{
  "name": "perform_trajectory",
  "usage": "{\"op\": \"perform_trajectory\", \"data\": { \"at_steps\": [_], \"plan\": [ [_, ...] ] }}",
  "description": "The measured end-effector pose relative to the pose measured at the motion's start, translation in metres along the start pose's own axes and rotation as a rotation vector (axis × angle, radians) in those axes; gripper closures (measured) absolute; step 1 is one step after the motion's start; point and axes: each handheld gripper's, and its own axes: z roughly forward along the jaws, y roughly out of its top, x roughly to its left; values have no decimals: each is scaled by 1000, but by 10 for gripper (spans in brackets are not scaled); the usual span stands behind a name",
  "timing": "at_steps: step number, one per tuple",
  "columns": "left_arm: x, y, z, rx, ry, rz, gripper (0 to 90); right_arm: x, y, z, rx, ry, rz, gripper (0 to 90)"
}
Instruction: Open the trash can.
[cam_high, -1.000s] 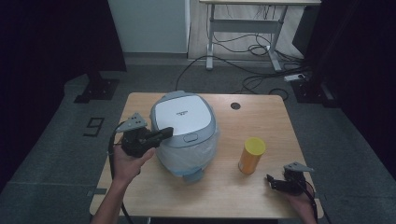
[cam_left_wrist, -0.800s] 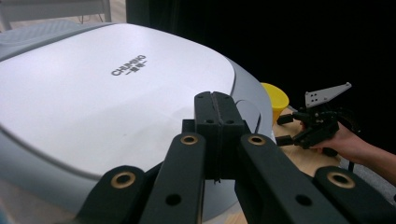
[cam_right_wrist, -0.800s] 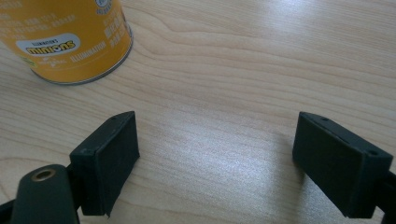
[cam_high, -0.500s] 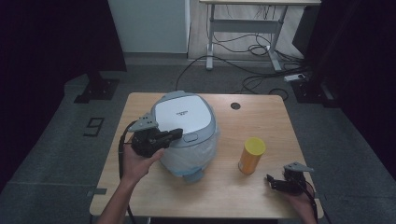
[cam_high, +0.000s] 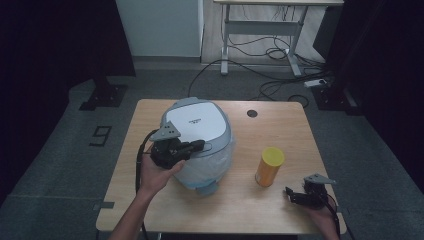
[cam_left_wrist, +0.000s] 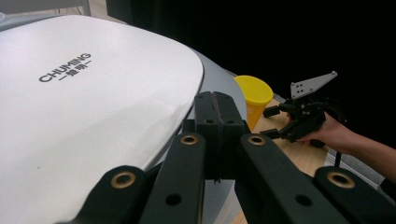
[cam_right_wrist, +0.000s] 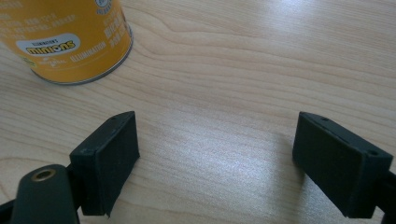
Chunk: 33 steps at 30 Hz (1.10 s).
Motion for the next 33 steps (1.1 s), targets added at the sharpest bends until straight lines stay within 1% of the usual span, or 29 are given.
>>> {"op": "perform_trajectory", "data": {
  "at_steps": [10, 19, 33],
  "plan": [
    [1, -1, 2, -4, -11, -6, 900, 0, 0, 0, 0, 0, 0, 140],
    [-1, -2, 3, -3, -10, 3, 900, 0, 0, 0, 0, 0, 0, 140],
    [0, -2, 2, -11, -12, -1, 900, 0, 0, 0, 0, 0, 0, 140]
  ]
}}
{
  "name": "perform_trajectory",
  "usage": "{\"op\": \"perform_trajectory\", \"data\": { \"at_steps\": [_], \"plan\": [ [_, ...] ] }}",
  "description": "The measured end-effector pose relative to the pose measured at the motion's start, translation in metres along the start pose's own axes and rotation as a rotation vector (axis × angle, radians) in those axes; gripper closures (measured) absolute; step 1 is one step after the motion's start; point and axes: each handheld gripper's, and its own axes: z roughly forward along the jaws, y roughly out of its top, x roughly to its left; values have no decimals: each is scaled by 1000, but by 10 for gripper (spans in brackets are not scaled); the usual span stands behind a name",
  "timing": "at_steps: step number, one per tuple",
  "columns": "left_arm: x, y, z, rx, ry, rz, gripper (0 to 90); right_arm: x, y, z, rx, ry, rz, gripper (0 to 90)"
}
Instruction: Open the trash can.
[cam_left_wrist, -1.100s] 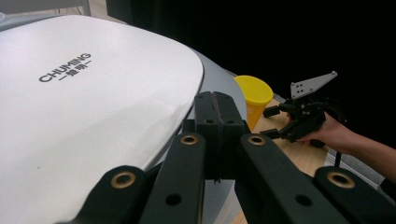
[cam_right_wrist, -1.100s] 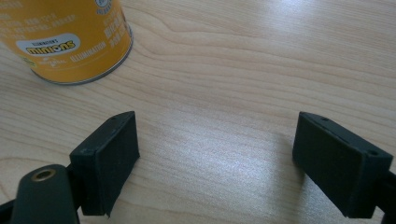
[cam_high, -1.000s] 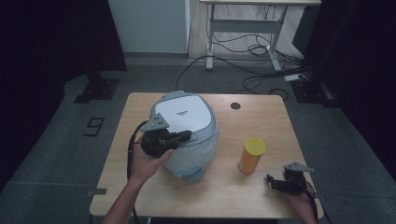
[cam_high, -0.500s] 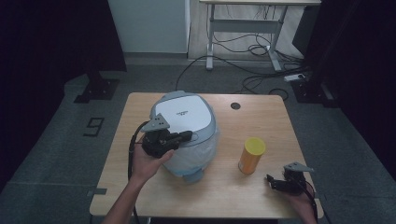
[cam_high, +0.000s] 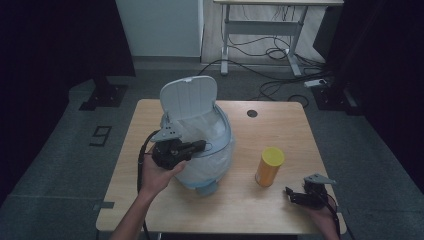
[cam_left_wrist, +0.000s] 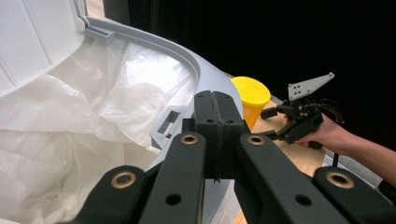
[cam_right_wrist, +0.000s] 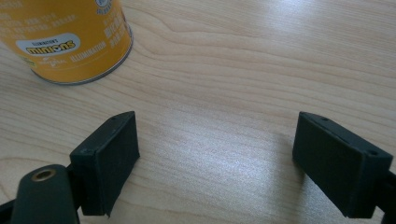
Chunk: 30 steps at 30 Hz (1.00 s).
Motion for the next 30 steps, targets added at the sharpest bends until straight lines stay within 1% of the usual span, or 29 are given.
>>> {"op": "perform_trajectory", "data": {
  "at_steps": [2, 4, 6, 7, 9, 10, 11, 13, 14, 17, 19, 20, 24, 27, 28, 29, 30],
  "plan": [
    [0, 0, -1, -1, 1, 3, 900, 0, 0, 0, 0, 0, 0, 141],
    [1, -1, -4, -10, 19, 7, 897, 0, 0, 0, 0, 0, 0, 141],
    [3, -3, -9, -27, 18, -3, 873, 0, 0, 0, 0, 0, 0, 141],
    [3, -3, -9, -27, 18, -3, 870, 0, 0, 0, 0, 0, 0, 141],
    [7, -5, -17, -40, 26, -10, 869, 0, 0, 0, 1, 1, 1, 141],
    [9, -6, -23, -51, 36, -15, 860, 0, 0, 0, 1, 1, -1, 141],
    [9, -6, -23, -51, 36, -15, 855, 0, 0, 0, 1, 1, -1, 141],
    [12, -8, -32, -60, 49, -18, 844, 0, 0, 0, 1, 1, -1, 141],
    [16, -10, -42, -75, 66, -19, 808, 0, 0, 0, 1, 0, -1, 141],
    [20, -16, -56, -103, 87, -23, 735, 0, 0, 0, 1, 0, -1, 141],
    [23, -20, -64, -101, 105, -21, 682, 0, 0, 0, 1, 0, -1, 141],
    [24, -23, -67, -100, 121, -18, 660, 0, 0, 0, 1, 0, -2, 141],
    [30, -37, -74, -86, 177, 2, 584, 0, 0, 0, 1, 0, -2, 141],
    [35, -46, -75, -81, 189, -3, 555, 0, 0, 0, 1, 0, -2, 141],
    [35, -46, -75, -81, 189, -3, 543, 0, 0, 0, 1, 0, -2, 141],
    [36, -50, -75, -81, 196, -5, 543, 0, 0, 0, 1, 0, -2, 141],
    [40, -57, -74, -76, 201, -13, 520, 0, 0, 0, 1, 0, -3, 141]
  ]
}}
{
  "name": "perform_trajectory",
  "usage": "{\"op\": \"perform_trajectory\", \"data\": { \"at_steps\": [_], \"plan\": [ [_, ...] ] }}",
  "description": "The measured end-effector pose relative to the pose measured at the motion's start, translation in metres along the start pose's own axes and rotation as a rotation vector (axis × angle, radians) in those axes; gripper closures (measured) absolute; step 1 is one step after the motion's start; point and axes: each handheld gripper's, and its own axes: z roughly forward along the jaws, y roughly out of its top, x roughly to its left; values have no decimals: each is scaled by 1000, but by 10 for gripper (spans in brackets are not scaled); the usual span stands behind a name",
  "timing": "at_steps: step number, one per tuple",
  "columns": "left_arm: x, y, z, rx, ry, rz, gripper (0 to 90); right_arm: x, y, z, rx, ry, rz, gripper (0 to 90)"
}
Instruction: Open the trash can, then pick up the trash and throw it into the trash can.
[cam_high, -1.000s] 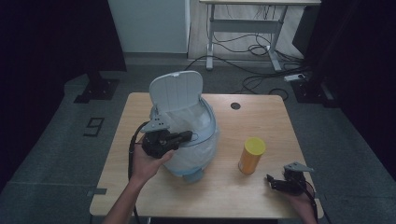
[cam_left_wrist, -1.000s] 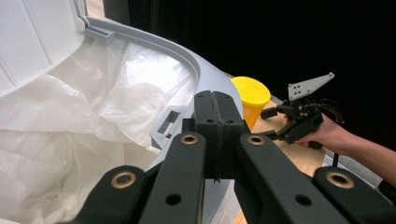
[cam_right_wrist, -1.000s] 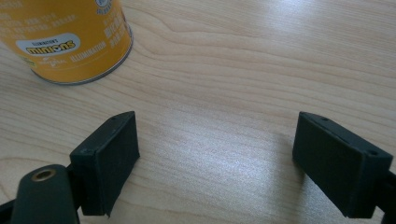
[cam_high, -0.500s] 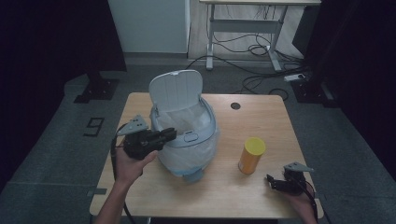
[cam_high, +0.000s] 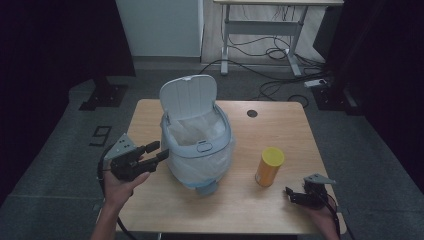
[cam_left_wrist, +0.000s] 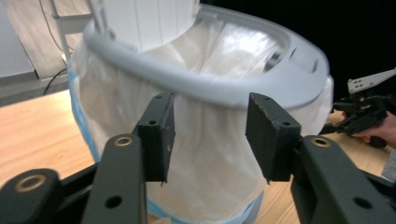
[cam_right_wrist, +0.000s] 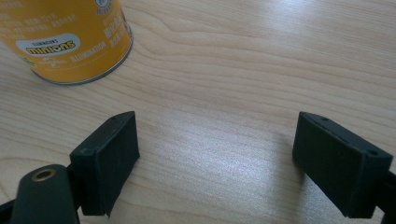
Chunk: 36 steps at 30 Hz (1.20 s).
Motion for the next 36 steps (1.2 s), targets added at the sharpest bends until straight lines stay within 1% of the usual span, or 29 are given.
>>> {"op": "perform_trajectory", "data": {
  "at_steps": [3, 4, 5, 6, 10, 18, 25, 28, 32, 36],
  "plan": [
    [5, -10, 5, 13, 17, -7, 485, 0, 0, 0, 0, 0, 0, 141],
    [5, -10, 5, 13, 17, -7, 474, 0, 0, 0, 0, 0, 0, 141],
    [8, -17, 9, 24, 26, -12, 466, 0, 0, 0, 0, 0, 0, 141],
    [8, -17, 9, 24, 26, -12, 455, 0, 0, 0, 0, 0, 0, 141],
    [14, -34, 19, 52, 52, -15, 400, 0, 0, 0, 0, 0, 1, 140],
    [20, -60, 35, 98, 65, -32, 357, 0, 0, 0, 0, 0, 0, 141],
    [21, -71, 44, 125, 70, -30, 354, 0, 0, 0, 0, 0, 0, 141],
    [21, -73, 45, 129, 74, -28, 354, 0, 0, 0, 0, 0, 0, 141],
    [22, -77, 45, 129, 83, -37, 349, 0, 0, 0, -1, 1, -1, 148],
    [23, -80, 45, 129, 88, -43, 344, 1, 0, -1, -22, 6, -9, 159]
  ]
}}
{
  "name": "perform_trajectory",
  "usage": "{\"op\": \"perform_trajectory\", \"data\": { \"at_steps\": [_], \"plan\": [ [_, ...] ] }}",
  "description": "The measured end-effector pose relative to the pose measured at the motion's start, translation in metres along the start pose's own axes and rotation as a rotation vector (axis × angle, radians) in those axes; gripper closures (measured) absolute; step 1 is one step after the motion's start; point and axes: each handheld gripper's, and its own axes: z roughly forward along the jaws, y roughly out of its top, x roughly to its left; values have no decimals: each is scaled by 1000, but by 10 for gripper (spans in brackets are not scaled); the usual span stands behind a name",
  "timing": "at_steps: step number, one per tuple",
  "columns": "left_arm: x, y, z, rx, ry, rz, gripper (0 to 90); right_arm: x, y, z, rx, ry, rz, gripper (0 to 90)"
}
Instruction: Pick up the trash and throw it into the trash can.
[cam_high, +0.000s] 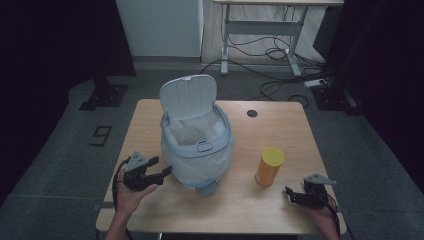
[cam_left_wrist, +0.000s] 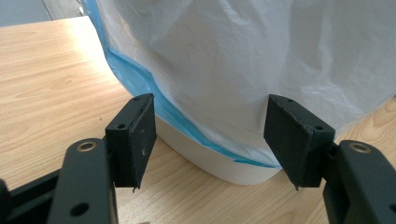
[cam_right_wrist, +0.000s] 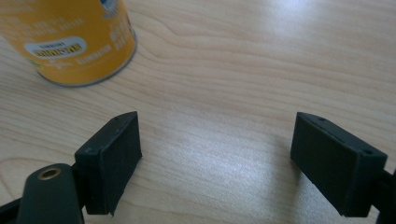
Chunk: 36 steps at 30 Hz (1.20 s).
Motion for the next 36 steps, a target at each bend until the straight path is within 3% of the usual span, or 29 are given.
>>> {"op": "perform_trajectory", "data": {
  "at_steps": [6, 12, 18, 29, 36],
  "plan": [
    [0, -4, 5, 16, -4, 0, 344, 4, 3, -6, -36, 24, -5, 158],
    [-2, -6, 8, 26, -8, 2, 343, 8, 9, -18, -91, 76, 13, 146],
    [-1, -8, 12, 39, -4, -1, 342, 16, 16, -23, -126, 127, -2, 132],
    [3, -9, 8, 29, 8, -14, 342, 34, 29, -22, -153, 194, -43, 110],
    [8, -11, 2, 22, 20, -26, 341, 41, 35, -13, -143, 206, -53, 92]
  ]
}}
